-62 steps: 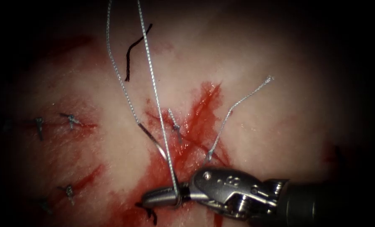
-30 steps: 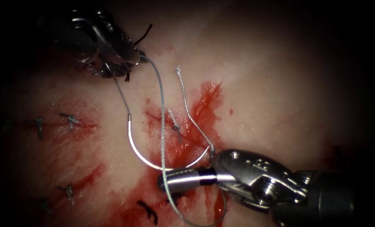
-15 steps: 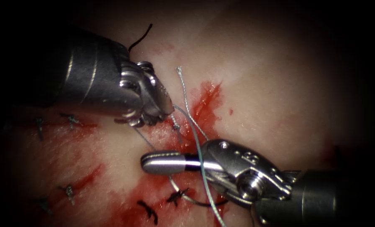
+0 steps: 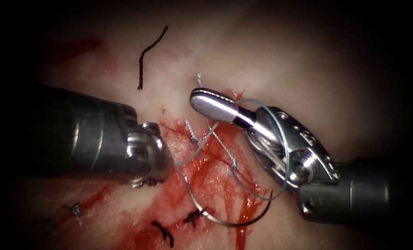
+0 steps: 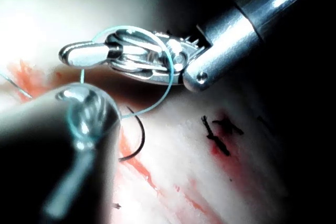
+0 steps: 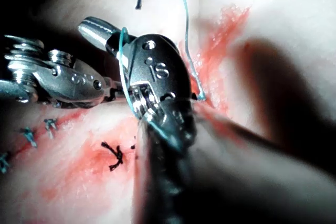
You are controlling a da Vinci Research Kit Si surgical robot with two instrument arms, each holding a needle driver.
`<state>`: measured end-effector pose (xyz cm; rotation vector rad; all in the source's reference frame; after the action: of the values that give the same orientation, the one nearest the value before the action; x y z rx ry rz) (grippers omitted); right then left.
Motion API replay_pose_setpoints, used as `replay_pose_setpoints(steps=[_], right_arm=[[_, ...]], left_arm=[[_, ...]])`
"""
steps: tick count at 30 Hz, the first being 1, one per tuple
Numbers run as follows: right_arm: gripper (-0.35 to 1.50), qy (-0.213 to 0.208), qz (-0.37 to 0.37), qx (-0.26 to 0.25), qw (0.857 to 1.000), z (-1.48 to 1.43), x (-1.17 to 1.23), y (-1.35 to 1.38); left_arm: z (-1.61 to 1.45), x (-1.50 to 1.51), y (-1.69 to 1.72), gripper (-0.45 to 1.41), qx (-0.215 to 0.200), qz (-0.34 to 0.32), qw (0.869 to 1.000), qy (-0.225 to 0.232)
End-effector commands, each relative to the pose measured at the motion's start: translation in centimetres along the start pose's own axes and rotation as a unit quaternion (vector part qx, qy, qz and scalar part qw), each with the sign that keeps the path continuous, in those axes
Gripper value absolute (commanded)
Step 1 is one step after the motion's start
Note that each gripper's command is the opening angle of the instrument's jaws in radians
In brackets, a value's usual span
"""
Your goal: Wound Closure
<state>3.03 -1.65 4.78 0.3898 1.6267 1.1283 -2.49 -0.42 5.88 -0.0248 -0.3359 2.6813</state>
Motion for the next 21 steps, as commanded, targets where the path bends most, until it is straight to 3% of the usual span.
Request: replay_pose_setpoints(steps=[1,6,14,15,16,17,18,21], right_arm=[[-0.35,-0.017,-0.011,-0.028,0.999,0.12,-0.06,-0.03],[-0.35,-0.100,-0.085,-0.149,0.980,0.13,-0.09,0.05],[-0.35,-0.186,-0.113,-0.235,0.947,-0.03,-0.28,0.52],[-0.10,-0.194,-0.114,-0.237,0.945,-0.06,-0.33,0.58],[0.27,-0.200,-0.114,-0.234,0.945,-0.08,-0.37,0.62],[0.37,-0.202,-0.107,-0.230,0.946,-0.10,-0.40,0.65],[0.61,-0.206,-0.097,-0.223,0.948,-0.11,-0.44,0.66],[0.77,-0.207,-0.059,-0.217,0.952,-0.07,-0.49,0.63]], left_arm=[[0.06,0.09,0.04,-0.45,0.006,-0.004,1.000,0.006],[0.16,0.18,0.18,-0.45,0.019,0.007,1.000,0.011],[0.05,0.13,0.48,-0.45,0.003,0.040,0.999,-0.007],[0.04,0.12,0.50,-0.45,-0.001,0.043,0.999,-0.011],[0.04,0.11,0.53,-0.45,-0.003,0.043,0.999,-0.014],[0.04,0.10,0.55,-0.45,-0.006,0.043,0.999,-0.017],[0.04,0.10,0.56,-0.45,-0.006,0.043,0.999,-0.018],[0.09,0.08,0.56,-0.45,-0.007,0.044,0.999,-0.021]])
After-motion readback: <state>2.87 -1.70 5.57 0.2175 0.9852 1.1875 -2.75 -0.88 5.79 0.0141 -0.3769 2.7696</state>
